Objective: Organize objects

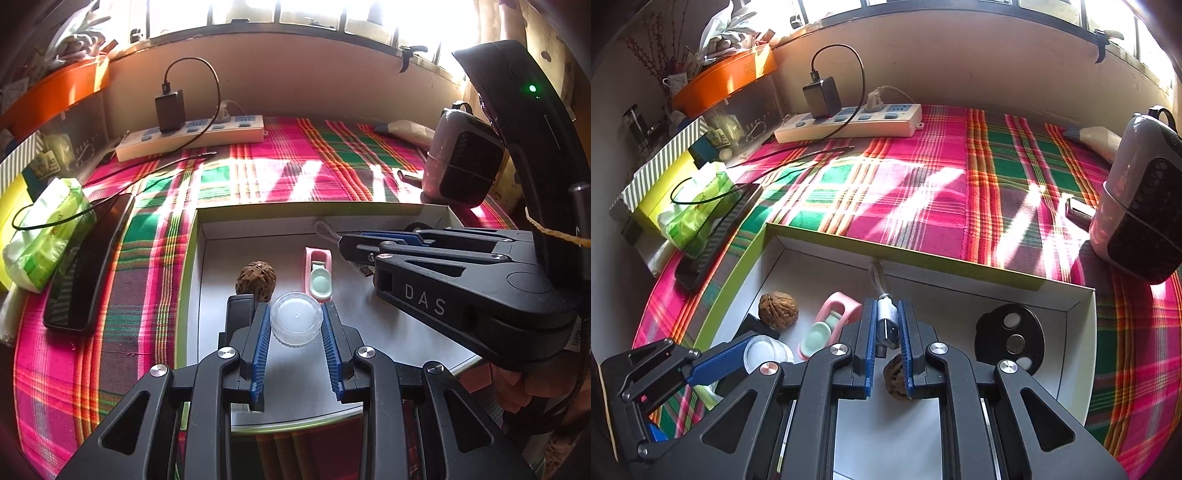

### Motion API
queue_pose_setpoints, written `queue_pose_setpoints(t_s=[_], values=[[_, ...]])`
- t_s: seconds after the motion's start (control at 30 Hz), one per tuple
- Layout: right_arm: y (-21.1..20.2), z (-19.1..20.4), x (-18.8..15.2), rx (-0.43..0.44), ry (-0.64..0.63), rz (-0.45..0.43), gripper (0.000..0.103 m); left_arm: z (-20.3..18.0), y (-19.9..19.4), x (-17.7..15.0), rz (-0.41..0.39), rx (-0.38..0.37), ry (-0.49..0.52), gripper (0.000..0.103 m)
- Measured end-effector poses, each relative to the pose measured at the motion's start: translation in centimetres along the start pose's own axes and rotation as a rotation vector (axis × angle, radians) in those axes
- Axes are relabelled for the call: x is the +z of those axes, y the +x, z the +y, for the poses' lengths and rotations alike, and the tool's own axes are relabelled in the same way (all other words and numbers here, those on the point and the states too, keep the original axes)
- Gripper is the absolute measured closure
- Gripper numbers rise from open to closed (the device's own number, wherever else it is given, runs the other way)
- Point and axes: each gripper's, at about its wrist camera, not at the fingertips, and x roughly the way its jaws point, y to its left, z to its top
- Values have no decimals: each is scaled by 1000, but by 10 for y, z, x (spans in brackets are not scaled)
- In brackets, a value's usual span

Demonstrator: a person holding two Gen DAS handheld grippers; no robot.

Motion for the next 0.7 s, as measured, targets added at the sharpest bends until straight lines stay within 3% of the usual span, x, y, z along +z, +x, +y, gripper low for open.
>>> queue_pose_setpoints(t_s=[0.7], values=[[7, 1, -2, 9, -10, 22, 90, -8, -1, -6, -2, 6, 33, 77]])
